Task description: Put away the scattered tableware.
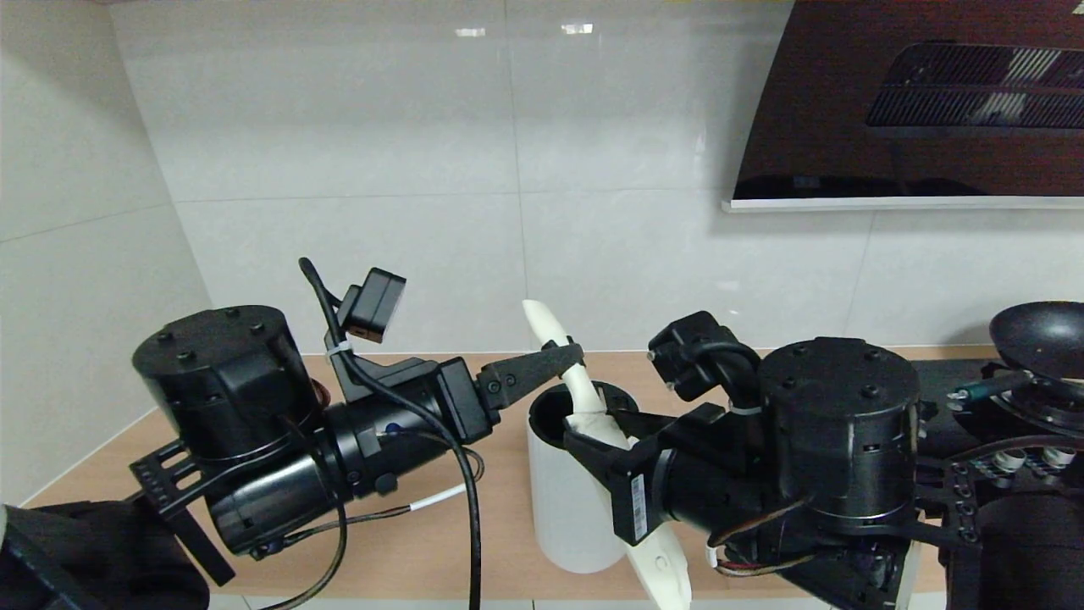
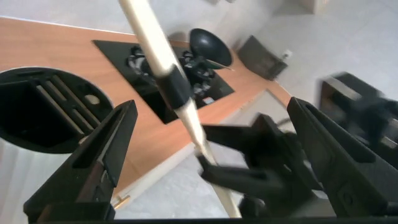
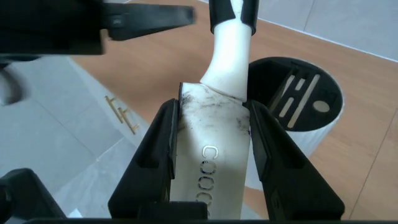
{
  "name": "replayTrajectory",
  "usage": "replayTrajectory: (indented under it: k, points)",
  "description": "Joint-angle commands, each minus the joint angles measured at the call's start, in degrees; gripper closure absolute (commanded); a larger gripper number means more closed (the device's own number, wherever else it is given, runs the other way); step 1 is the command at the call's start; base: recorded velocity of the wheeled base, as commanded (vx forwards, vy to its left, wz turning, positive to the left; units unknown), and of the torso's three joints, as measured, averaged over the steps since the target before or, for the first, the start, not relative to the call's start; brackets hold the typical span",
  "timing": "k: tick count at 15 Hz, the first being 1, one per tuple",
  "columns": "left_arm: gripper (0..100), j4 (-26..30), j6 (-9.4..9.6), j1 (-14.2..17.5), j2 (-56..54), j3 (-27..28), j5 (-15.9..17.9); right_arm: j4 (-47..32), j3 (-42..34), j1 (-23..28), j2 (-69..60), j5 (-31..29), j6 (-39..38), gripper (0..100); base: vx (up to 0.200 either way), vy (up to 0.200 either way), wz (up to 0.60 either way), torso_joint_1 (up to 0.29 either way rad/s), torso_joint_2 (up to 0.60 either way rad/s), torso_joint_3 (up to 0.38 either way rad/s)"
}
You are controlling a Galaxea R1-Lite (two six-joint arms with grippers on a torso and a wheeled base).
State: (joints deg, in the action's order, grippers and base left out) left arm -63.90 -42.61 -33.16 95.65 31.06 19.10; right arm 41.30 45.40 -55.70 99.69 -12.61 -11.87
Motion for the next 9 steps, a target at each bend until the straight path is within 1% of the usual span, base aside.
replayTrajectory:
  k: [1, 3, 5, 9]
  points:
    - [0, -0.08, -0.02, 0.02, 1.74, 0.32, -0.38, 0.01, 0.04, -1.08, 0.59, 0.04, -0.08, 100, 0.0, 0.0, 0.0, 0.0, 0.0, 0.0]
    - [0, -0.08, -0.02, -0.06, 2.44, 0.93, -0.91, -0.08, -0.22, -2.22, 0.5, -0.05, -0.08, 100, 0.0, 0.0, 0.0, 0.0, 0.0, 0.0]
    - [0, -0.08, -0.02, -0.06, 2.88, 1.02, -2.32, -0.08, -0.31, -2.66, 0.5, -0.05, -0.08, 100, 0.0, 0.0, 0.0, 0.0, 0.0, 0.0]
    - [0, -0.08, -0.02, -0.42, 3.23, 1.02, -2.58, -0.08, -0.4, -3.54, 0.5, -0.58, -0.08, 100, 0.0, 0.0, 0.0, 0.0, 0.0, 0.0]
